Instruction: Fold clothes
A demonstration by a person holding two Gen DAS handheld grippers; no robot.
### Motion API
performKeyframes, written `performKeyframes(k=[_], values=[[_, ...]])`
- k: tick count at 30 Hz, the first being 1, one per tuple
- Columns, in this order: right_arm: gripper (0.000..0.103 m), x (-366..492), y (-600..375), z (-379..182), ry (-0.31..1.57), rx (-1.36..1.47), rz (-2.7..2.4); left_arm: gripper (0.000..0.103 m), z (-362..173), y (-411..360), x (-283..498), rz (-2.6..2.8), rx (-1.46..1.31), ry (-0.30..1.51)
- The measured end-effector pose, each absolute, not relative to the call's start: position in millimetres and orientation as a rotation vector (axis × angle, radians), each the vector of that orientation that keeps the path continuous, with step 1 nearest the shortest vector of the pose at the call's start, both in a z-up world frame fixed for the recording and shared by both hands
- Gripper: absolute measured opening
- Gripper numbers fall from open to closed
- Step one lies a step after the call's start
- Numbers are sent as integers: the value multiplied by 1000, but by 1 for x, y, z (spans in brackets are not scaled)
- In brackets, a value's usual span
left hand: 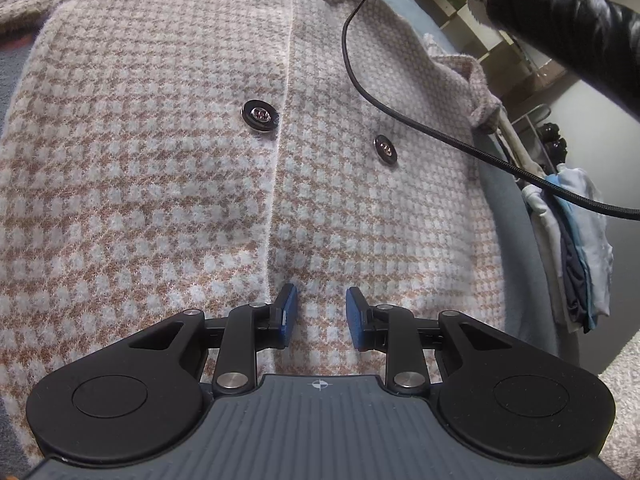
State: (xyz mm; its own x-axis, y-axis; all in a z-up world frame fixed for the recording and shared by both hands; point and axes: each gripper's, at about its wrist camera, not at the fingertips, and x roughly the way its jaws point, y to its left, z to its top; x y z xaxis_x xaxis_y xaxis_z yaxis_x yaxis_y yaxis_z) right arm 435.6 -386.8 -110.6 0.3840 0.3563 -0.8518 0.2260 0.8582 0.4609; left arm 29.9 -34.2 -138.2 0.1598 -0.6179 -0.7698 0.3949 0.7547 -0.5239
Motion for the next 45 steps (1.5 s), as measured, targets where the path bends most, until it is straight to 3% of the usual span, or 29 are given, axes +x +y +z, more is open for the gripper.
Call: performKeyframes(k=[2,3,4,9,12,17,19,21,26,29,33,45], values=[[32,444,-379,-111,1235,489,86,27,-138,-35,31,-729,-220,1217],[11,444,-372,-109,1238,402,91,27,-139,-35,32,-728,-223,1220],[8,443,-365,-106,1220,307,95,27,-139,-35,33,-727,-226,1222],[7,425,-331,-94,1025,-156,111,27,-140,-38,36,-723,-231,1230],[7,423,-324,-109,949,-208,95,27,-141,-40,37,-724,-224,1232],[11,418,-361,-109,795,183,75,27,-141,-41,36,-733,-221,1228],[22,408,-381,-95,693,299,35,27,-142,-40,35,-728,-232,1238],[22,393,-400,-77,618,374,27,27,-142,-39,36,-730,-237,1240],[19,344,-389,-46,679,211,306,27,-143,-38,36,-738,-243,1240],[13,332,-359,-67,780,53,358,27,-142,-35,36,-743,-244,1235],[2,340,-361,-87,799,93,283,27,-141,-32,31,-748,-240,1221],[2,370,-369,-141,822,248,66,27,-141,-28,30,-748,-267,1216]])
